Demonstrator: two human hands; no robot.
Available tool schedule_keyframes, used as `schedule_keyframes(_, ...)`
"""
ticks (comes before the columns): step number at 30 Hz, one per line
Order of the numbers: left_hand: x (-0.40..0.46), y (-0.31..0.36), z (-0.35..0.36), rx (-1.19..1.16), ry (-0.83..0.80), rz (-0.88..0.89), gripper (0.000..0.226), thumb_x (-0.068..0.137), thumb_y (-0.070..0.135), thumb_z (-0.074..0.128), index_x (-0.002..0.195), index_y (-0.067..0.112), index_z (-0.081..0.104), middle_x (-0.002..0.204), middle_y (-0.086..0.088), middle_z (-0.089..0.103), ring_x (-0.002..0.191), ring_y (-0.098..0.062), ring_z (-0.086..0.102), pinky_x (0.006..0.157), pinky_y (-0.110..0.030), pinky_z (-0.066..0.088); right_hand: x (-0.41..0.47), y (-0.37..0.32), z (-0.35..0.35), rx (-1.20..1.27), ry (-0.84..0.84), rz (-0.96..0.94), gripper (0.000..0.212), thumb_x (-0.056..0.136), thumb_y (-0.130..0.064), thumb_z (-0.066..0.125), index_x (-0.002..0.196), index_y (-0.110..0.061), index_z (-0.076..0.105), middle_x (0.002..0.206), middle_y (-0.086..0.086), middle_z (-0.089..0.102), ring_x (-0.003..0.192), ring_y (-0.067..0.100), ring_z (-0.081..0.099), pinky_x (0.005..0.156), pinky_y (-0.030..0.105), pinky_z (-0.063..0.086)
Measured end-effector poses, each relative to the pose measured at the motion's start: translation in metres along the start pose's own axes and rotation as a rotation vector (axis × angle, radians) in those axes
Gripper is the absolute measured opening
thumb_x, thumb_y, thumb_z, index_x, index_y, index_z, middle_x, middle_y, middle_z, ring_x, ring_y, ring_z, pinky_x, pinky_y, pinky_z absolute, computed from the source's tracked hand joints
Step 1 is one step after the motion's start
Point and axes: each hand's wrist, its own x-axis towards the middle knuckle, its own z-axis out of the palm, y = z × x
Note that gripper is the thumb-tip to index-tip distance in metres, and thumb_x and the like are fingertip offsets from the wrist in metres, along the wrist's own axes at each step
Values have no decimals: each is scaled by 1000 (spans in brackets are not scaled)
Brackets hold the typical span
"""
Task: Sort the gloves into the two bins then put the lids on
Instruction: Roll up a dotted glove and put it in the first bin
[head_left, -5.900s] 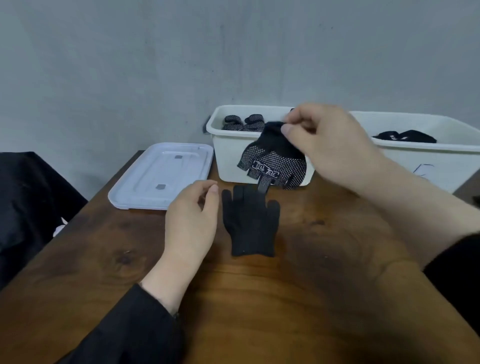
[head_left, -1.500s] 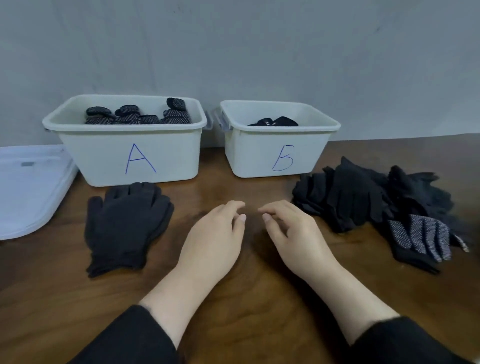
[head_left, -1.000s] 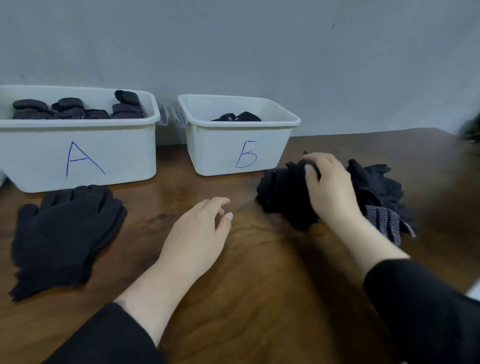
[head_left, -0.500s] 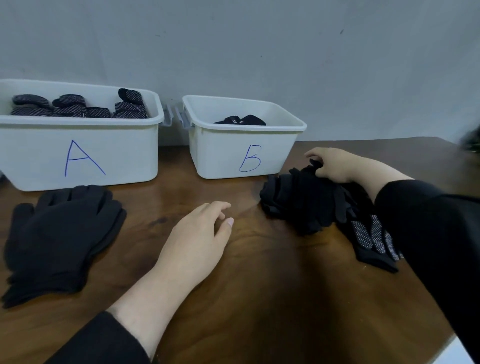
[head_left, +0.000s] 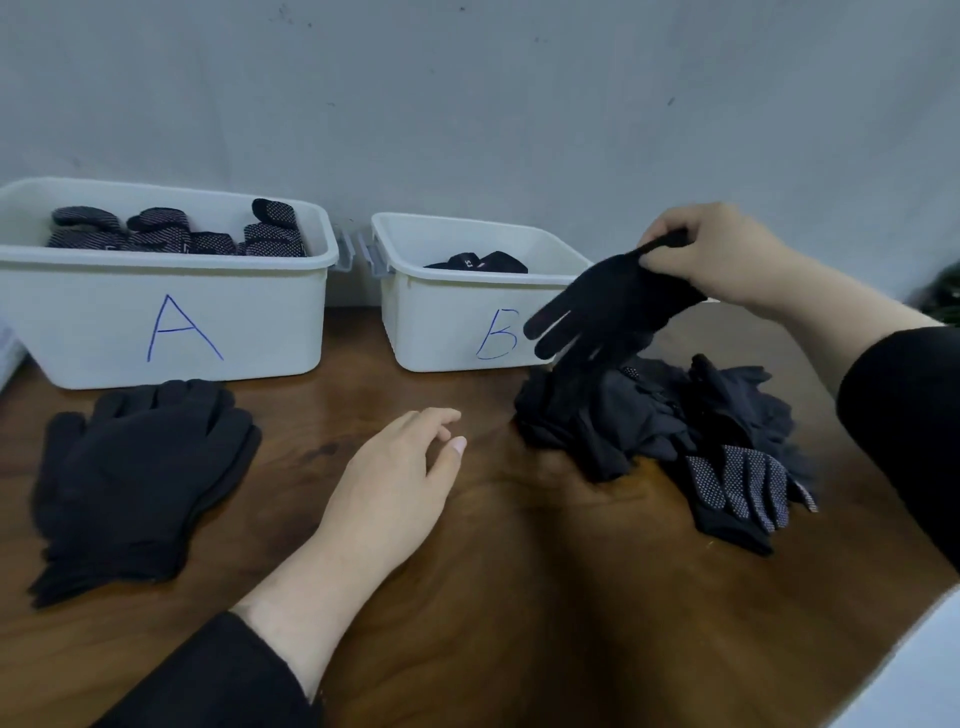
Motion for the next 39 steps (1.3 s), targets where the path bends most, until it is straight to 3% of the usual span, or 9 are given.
schedule_keyframes(7, -13, 5, -22, -9, 128, 42, 35, 103, 39, 43, 134, 32, 56, 120, 20, 59, 103, 4, 50, 88, -13, 42, -21, -72, -12, 229, -151, -14, 11, 94, -9, 63, 93, -12, 73, 68, -2, 67, 57, 12, 61, 51, 21, 51)
schedule_keyframes(10, -26, -1, -35, 25, 161, 98, 36, 103, 41, 41, 133, 30, 59, 122, 16, 63, 110, 1, 54, 93, -16, 44, -30, -90, 4, 259, -272, -1, 11, 93, -12, 65, 93, -17, 74, 75, 4, 66, 64, 18, 61, 60, 31, 52)
schedule_keyframes(16, -56, -24, -64, 119, 182, 244, 31, 103, 36, 44, 113, 25, 71, 101, 13, 70, 95, -4, 61, 81, -27, 54, -53, -121, 56, 313, -488, 67, 12, 94, -15, 64, 91, -15, 76, 81, 13, 70, 65, 21, 63, 60, 31, 50)
schedule_keyframes(19, -67, -37, -84, 135, 221, 268, 29, 103, 34, 45, 105, 24, 73, 93, 13, 70, 88, -6, 62, 78, -29, 53, -59, -137, 81, 605, -383, 119, 11, 95, -15, 64, 93, -8, 72, 84, 7, 71, 60, 12, 66, 51, 24, 53)
schedule_keyframes(23, -77, -56, -113, 170, 282, 281, 29, 102, 33, 47, 99, 22, 74, 86, 14, 67, 82, -4, 59, 76, -23, 49, -80, -142, 111, 929, -148, 213, 13, 96, -17, 63, 93, -7, 71, 83, 6, 73, 67, 15, 68, 73, 38, 59)
schedule_keyframes(25, -79, -67, -125, 189, 304, 243, 29, 101, 35, 46, 95, 24, 72, 82, 16, 63, 80, -4, 57, 74, -26, 47, -106, -136, 135, 850, -139, 205, 22, 95, -23, 65, 89, -2, 70, 82, 14, 74, 67, 21, 67, 78, 48, 56)
schedule_keyframes(31, -80, -90, -146, 236, 286, 106, 28, 100, 39, 46, 90, 26, 68, 81, 12, 61, 81, -9, 55, 71, -30, 45, -175, -108, 199, 40, -168, -119, 28, 93, -57, 56, 90, -33, 70, 75, -12, 65, 70, 6, 61, 65, 33, 56)
schedule_keyframes(35, -77, -96, -155, 290, 190, 33, 22, 96, 43, 52, 84, 30, 65, 77, 13, 58, 78, -6, 54, 67, -26, 43, -166, -104, 206, 105, -36, -427, 23, 95, -42, 58, 90, -25, 72, 85, -15, 57, 79, 9, 56, 70, 35, 51)
schedule_keyframes(39, -77, -103, -163, 309, -21, -7, 11, 89, 46, 64, 84, 37, 65, 86, 16, 61, 87, -3, 55, 77, -28, 48, -152, -108, 215, 163, -210, -601, 21, 98, -43, 54, 99, -30, 71, 101, -20, 60, 97, 6, 57, 85, 36, 49)
